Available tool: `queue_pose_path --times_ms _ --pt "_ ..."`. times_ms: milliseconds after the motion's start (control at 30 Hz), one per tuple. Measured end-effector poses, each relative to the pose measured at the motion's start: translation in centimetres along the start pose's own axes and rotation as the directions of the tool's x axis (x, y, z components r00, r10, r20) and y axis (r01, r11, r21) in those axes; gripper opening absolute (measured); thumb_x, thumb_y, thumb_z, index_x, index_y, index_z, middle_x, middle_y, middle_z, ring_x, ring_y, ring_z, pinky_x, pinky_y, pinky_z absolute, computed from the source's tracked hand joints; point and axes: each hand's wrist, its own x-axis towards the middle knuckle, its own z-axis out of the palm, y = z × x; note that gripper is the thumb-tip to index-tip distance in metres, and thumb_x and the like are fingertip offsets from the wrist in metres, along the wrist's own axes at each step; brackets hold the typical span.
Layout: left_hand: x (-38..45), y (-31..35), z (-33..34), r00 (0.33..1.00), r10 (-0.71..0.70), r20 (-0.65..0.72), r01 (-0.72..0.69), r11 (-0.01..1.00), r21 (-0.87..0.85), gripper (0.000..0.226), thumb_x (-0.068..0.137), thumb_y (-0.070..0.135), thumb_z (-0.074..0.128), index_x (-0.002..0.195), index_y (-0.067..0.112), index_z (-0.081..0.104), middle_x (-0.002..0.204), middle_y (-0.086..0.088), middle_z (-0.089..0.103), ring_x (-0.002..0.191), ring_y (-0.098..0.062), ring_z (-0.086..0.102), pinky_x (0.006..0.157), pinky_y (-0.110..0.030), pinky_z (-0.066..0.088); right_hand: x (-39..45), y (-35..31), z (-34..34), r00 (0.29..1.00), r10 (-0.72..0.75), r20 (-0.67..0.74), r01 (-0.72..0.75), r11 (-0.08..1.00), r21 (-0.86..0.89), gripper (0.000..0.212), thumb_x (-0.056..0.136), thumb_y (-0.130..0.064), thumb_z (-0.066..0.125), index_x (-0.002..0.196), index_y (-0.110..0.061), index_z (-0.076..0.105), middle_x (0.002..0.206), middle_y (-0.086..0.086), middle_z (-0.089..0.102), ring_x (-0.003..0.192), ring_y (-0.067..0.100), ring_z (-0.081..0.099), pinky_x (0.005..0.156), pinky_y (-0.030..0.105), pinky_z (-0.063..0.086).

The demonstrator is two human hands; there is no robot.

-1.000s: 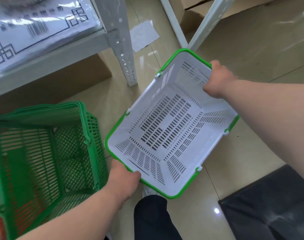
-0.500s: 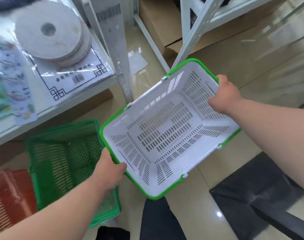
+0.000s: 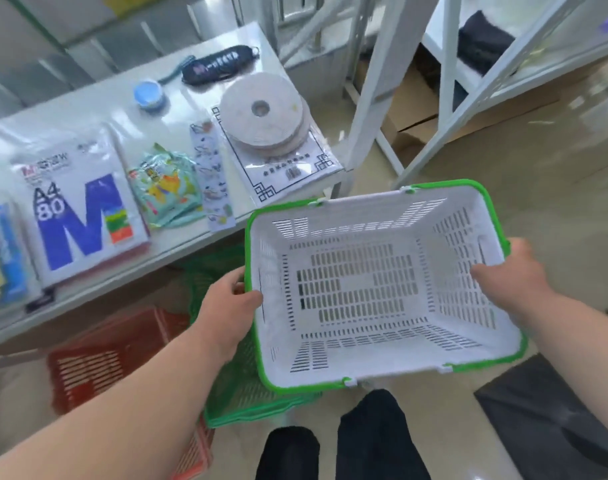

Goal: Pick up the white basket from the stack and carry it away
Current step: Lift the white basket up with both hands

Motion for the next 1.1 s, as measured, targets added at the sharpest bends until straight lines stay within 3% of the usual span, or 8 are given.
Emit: queue_pose_path --times_ms 267,367,533,667,800,900,967,1100 --pt "-3.7 -5.3 -9.9 0.984 0.003 -0.181 -0.010 0.999 -0.035 0.061 0.084 0.000 0.061 0.121 0.045 0.080 0.104 -0.001 0.087 0.090 -0.033 0.084 0.083 -0.061 0.067 -9.9 -3.3 3.9 0.989 -0.122 0.080 0.116 0.991 0.073 0.035 0.082 -0.026 0.067 0.113 -0.030 0.051 0.092 -0.007 0.065 0.075 0.015 0.061 0.056 0.029 0.041" --pt "-4.8 -7.5 -12.2 0.969 -0.018 -0.248 0.018 1.000 -0.005 0.061 0.097 0.003 0.062 0.116 0.059 0.076 0.100 0.010 0.087 0.085 -0.022 0.085 0.078 -0.054 0.068 -12.0 -4.5 6.3 0.972 -0.188 0.141 0.173 0.978 0.115 0.039 0.086 -0.018 0.062 0.121 -0.033 0.050 0.095 -0.012 0.064 0.078 0.008 0.059 0.059 0.029 0.042" --pt "-6.4 -11.0 -13.9 0.923 -0.080 -0.377 0.101 0.994 0.037 0.072 0.101 0.007 0.061 0.084 0.076 0.068 0.084 0.024 0.081 0.079 -0.015 0.079 0.066 -0.035 0.060 -14.2 -5.4 10.2 0.922 -0.270 0.279 0.243 0.962 0.127 0.057 0.086 -0.007 0.052 0.117 -0.055 0.047 0.100 -0.022 0.063 0.085 0.001 0.060 0.059 0.020 0.043" --pt "-6.3 -13.0 -13.9 0.901 -0.068 -0.429 0.127 0.986 0.112 0.053 0.099 0.005 0.061 0.081 0.055 0.068 0.082 0.017 0.074 0.083 -0.011 0.071 0.060 -0.024 0.047 -14.6 -4.4 12.2 0.898 -0.270 0.348 0.253 0.963 0.094 0.064 0.088 -0.005 0.050 0.121 -0.059 0.045 0.096 -0.027 0.063 0.080 -0.003 0.061 0.053 0.011 0.041" --pt "-5.3 -14.4 -13.5 0.905 -0.049 -0.424 0.148 0.967 0.205 0.046 0.096 0.004 0.064 0.079 0.047 0.066 0.075 0.018 0.073 0.074 -0.005 0.066 0.057 -0.022 0.045 -14.7 -2.2 13.7 0.888 -0.220 0.404 0.203 0.976 0.085 0.055 0.090 -0.008 0.053 0.131 -0.046 0.054 0.100 -0.019 0.070 0.085 0.008 0.069 0.060 0.026 0.052" --pt "-4.3 -14.3 -13.9 0.911 -0.041 -0.409 0.165 0.948 0.272 0.041 0.098 0.003 0.062 0.091 0.043 0.070 0.085 0.020 0.070 0.079 -0.013 0.068 0.062 -0.026 0.044 -15.4 -0.9 14.4 0.895 -0.183 0.406 0.148 0.982 0.118 0.055 0.092 -0.013 0.058 0.136 -0.046 0.052 0.104 -0.017 0.071 0.088 0.010 0.070 0.062 0.028 0.055" --pt "-3.3 -13.8 -14.4 0.915 -0.028 -0.402 0.159 0.942 0.297 0.044 0.095 0.000 0.060 0.115 0.036 0.075 0.091 0.016 0.071 0.087 -0.021 0.068 0.073 -0.030 0.045 -16.1 -0.1 15.1 0.902 -0.151 0.405 0.102 0.985 0.140 0.053 0.092 -0.013 0.059 0.136 -0.042 0.052 0.106 -0.013 0.071 0.091 0.014 0.071 0.068 0.034 0.059" --pt "-0.9 -12.2 -15.2 0.929 -0.022 -0.370 0.156 0.928 0.337 0.056 0.088 -0.001 0.063 0.135 0.028 0.071 0.101 0.002 0.074 0.089 -0.022 0.068 0.077 -0.031 0.048 -17.8 1.0 16.4 0.921 -0.064 0.383 0.002 0.987 0.159 0.040 0.092 -0.012 0.058 0.117 -0.042 0.051 0.104 -0.006 0.072 0.090 0.021 0.072 0.071 0.042 0.063"
